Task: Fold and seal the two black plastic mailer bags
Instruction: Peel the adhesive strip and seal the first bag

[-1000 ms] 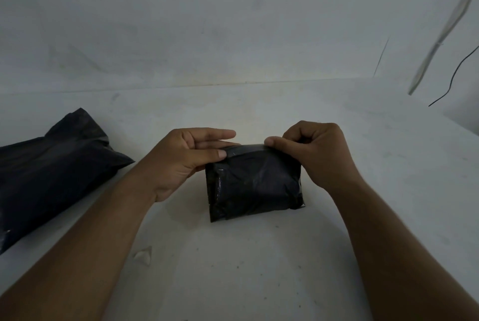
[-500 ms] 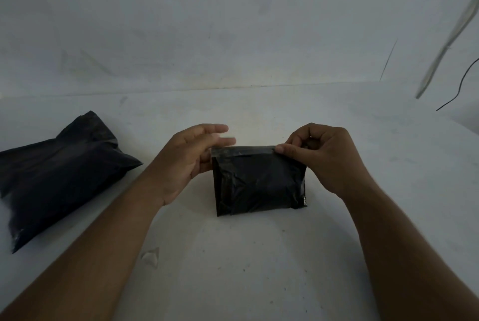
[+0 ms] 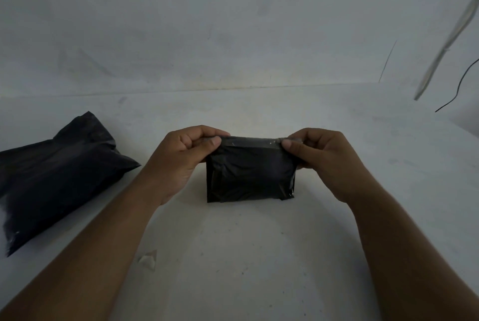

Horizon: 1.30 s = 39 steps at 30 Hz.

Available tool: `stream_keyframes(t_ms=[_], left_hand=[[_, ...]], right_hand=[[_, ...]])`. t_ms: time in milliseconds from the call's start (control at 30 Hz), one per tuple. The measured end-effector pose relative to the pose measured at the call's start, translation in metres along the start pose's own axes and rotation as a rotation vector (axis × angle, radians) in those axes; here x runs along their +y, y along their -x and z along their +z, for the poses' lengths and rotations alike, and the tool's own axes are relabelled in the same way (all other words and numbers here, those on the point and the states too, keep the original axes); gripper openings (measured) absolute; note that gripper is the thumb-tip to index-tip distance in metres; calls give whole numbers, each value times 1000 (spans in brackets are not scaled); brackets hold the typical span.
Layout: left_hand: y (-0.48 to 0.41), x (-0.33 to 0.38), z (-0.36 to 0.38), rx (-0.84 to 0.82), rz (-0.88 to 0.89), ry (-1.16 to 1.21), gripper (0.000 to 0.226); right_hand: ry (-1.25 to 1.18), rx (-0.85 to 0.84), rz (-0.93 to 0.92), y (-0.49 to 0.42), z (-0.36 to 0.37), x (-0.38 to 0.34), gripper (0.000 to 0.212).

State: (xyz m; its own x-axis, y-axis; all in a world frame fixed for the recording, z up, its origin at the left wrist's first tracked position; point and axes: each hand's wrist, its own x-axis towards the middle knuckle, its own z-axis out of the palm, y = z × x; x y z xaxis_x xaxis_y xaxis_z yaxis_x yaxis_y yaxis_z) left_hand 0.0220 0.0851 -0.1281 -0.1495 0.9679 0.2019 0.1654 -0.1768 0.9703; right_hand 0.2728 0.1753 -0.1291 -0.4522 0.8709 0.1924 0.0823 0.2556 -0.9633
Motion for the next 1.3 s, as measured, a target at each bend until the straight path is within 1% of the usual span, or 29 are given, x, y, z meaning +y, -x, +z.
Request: stream_keyframes(t_ms=[67,200,300,400,433,533,667,767,833,867,900,933,967,1033,1100,1200,1233,1300], left_hand=[[-1,-1,-2,8,10,-48,23],[-2,-3,-4,53,19,-134,29],[-2,-4,1,101,-20,-85,33],[1,-4,7,111,-37,-16,22],[1,-4,7,105,-40,3,25],[0,-4,2,47,-34,44,37],[-3,-3,-6,-16,-32,3,42],[-4,-8,-6,6,-25,13,38],[-4,-9,-4,56,-51,85,34],[-4,-9,-3,77,-67,113,35],[-3,-8,-1,85,-86,120,45],[-1,-7,0,73,-106,115,55],[2,-7,2,52,-120,100,57],[6,-6,3,28,-117,65,41],[9,-5,1,66,-75,65,27],[11,-1,-5,108,11,48,21],[12,1,-6,97,41,23,21],[16,5,-7,65,93,-45,25]], right_hand=[[-9,22,-40,0,-2,-1,16],[-13,52,-88,2,2,-3,12],[44,116,-99,1,4,-2,13],[109,149,-111,1,5,0,13],[113,148,-118,1,5,-1,13],[85,130,-123,2,6,-4,14],[5,95,-96,3,3,-6,17],[-14,95,-102,3,4,-6,19],[-11,148,-112,2,8,-5,18],[-15,185,-115,2,10,-5,16],[-25,220,-115,1,12,-5,15],[-42,246,-110,1,14,-5,14],[-60,265,-102,2,16,-6,14],[-74,278,-88,2,19,-8,14],[-62,253,-74,3,20,-11,14],[39,184,-49,4,16,-16,13],[140,164,-34,4,13,-19,12],[463,121,-29,5,11,-28,18]])
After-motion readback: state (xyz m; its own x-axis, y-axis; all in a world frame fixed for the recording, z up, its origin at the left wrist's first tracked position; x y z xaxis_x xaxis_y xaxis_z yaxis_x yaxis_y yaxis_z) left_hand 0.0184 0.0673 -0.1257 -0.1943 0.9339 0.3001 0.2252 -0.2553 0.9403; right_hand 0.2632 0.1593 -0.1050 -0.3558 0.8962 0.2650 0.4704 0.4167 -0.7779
